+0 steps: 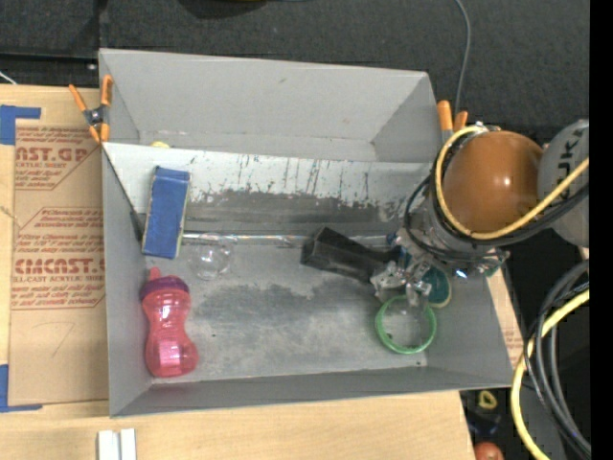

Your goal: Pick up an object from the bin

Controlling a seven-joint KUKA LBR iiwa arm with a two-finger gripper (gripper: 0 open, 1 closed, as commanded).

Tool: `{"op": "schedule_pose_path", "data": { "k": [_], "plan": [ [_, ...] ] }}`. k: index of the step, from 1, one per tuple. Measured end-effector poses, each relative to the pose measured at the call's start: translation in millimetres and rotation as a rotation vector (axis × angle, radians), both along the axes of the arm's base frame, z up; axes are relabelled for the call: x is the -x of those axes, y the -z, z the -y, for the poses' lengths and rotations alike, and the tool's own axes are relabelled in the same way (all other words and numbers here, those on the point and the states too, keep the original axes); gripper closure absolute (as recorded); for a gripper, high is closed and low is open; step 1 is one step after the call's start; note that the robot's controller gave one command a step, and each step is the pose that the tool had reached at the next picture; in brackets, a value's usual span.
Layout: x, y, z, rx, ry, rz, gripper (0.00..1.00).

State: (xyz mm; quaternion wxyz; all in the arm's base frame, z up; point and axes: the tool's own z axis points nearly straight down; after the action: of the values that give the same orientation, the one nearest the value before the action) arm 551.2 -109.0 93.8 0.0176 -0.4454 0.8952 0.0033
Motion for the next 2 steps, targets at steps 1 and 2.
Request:
{"op": "schedule_pose_path", "data": {
  "k": [1, 2],
  "plan": [
    [38.4, 22, 13, -0.002, -0.089, -0.014, 1.0],
    [26.3, 20, 14, -0.003, -0.035, -0.014, 1.0]
  ]
}}
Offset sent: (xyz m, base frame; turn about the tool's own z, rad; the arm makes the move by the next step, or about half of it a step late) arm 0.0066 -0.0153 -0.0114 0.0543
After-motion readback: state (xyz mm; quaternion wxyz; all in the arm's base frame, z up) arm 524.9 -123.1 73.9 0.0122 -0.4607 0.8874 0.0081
